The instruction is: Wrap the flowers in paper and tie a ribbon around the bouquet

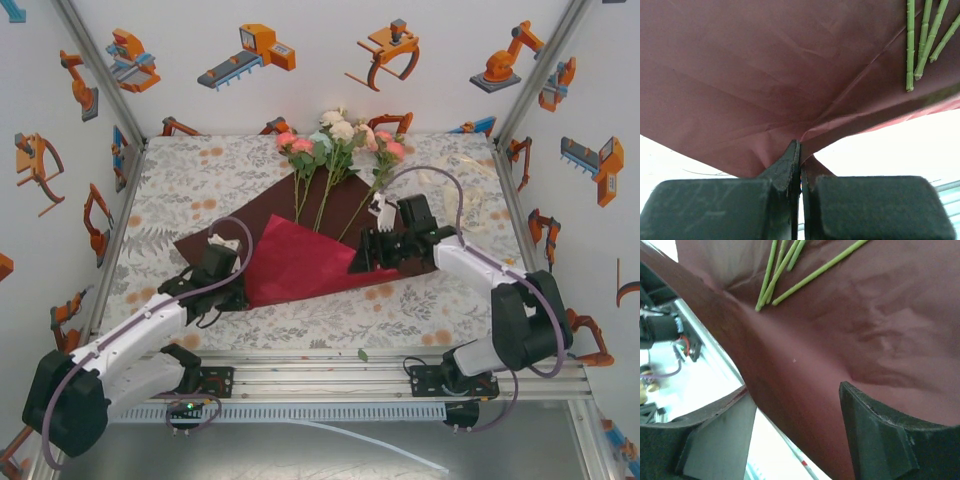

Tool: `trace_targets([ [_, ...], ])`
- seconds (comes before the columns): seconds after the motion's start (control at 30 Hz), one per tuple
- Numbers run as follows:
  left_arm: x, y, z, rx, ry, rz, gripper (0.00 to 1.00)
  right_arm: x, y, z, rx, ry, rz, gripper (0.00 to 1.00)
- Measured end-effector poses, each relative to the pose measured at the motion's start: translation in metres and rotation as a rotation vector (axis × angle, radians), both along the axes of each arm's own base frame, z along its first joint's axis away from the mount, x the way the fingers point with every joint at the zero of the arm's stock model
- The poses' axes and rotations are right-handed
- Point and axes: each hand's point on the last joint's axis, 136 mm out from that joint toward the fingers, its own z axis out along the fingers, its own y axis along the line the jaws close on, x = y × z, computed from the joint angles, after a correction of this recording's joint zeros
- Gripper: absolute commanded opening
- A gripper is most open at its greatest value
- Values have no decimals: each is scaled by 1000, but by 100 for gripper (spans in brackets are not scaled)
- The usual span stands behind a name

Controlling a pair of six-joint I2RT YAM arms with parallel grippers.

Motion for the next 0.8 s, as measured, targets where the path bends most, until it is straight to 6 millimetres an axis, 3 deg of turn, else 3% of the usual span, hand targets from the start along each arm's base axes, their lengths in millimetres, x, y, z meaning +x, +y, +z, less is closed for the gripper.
trace_targets([
  [0.07,1,0,1,-7,-5,5,23,-3,-2,-5,-5,26,-12,13],
  [0.17,3,-2,3,-12,-15,-3,35,-1,-8,-9,-39,25,-47,14],
  [0.23,5,-4,6,-11,-19,-13,44,1,-16,-11,-61,12,-76,26],
  [0.3,8,-7,10,-9,-25,-26,53,-1,-24,-13,-80,9,-106,47],
  [0.37,11,-9,14,-16,-34,-36,58,-4,-29,-16,-90,19,-122,52],
  [0.67,13,-32,33,-101,-58,-142,65,-24,-38,-19,-105,49,-140,51],
  [0.8,22,-34,26,-57,-47,-155,63,-20,-39,-24,-115,58,-158,52],
])
